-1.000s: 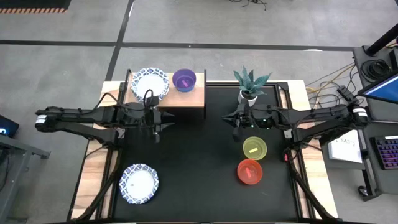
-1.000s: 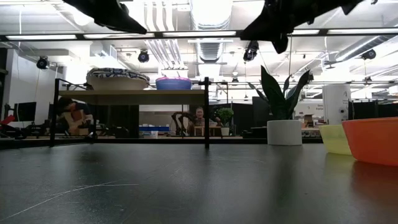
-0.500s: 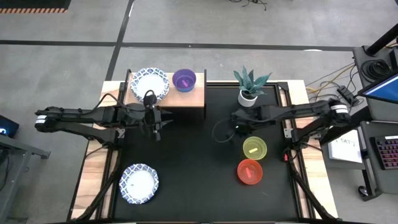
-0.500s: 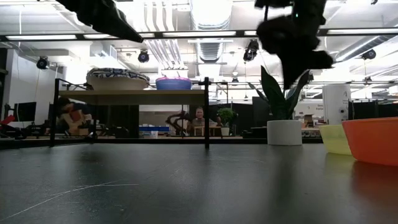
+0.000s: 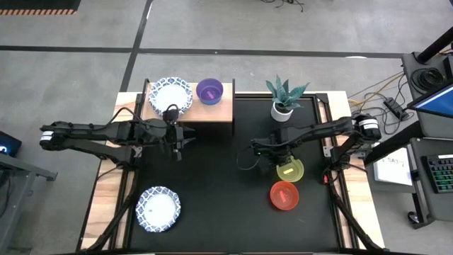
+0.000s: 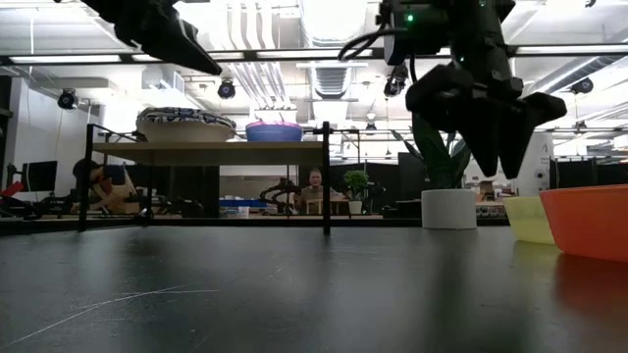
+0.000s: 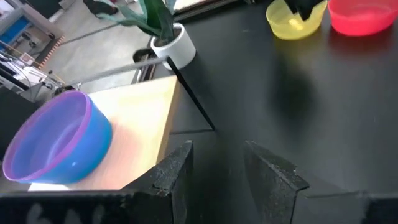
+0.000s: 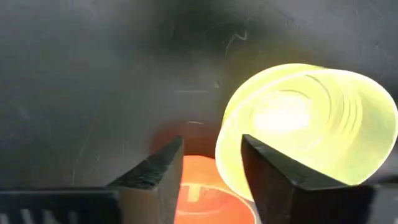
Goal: Place and stack bowls onto a shelf
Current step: Stack the small yellow bowl on top of the small purple bowl on the shelf
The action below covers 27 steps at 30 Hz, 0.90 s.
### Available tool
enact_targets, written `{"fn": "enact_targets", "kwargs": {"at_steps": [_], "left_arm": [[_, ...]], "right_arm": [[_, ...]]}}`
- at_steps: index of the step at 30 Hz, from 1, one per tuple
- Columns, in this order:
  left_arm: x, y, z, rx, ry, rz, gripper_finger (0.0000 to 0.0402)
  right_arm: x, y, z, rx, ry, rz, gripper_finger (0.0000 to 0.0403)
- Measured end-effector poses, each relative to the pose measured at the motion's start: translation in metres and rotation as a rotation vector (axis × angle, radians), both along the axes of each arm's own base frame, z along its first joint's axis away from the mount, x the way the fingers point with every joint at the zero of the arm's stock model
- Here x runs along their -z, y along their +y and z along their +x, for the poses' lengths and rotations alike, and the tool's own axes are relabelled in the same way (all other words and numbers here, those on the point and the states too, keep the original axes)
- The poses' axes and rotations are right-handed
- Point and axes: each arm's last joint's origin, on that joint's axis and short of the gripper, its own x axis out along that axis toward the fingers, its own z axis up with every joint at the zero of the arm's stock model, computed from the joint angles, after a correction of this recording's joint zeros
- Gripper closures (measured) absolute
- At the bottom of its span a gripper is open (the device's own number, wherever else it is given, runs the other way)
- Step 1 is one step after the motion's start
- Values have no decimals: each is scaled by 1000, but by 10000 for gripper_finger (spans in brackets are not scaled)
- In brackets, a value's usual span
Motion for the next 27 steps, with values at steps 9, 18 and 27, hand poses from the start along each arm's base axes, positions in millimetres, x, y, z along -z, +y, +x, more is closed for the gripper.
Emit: {"fn": "enact_targets", "kwargs": {"at_steps": [9, 18, 27], "left_arm": [[0, 0, 0, 5, 4, 7, 277], [1, 0, 0, 0, 6, 0, 277], [0, 0, 0, 0, 3, 0, 277]], "right_arm": [[18, 3, 7, 19, 70, -27, 221], [32, 2, 11, 7, 118, -29, 276], [35, 3, 13, -24, 117, -23, 388]]}}
